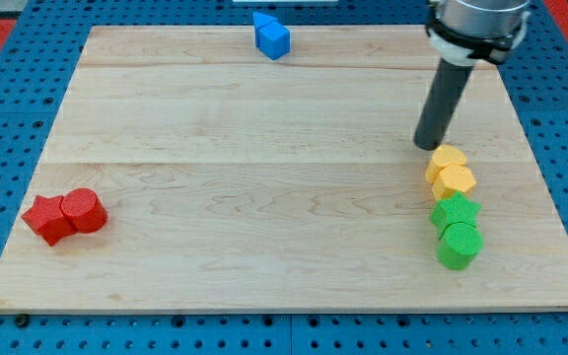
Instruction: Move the yellow blocks into the green star
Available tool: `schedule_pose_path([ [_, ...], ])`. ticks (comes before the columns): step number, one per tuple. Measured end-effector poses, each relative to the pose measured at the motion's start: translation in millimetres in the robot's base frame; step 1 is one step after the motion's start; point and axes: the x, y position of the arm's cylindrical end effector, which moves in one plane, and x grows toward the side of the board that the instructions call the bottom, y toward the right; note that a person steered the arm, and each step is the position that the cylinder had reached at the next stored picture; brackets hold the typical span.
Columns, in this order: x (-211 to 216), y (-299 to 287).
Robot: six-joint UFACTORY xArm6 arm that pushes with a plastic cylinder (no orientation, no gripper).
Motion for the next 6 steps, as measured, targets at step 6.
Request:
schedule_pose_path([
  [6, -50.8, -366.1],
])
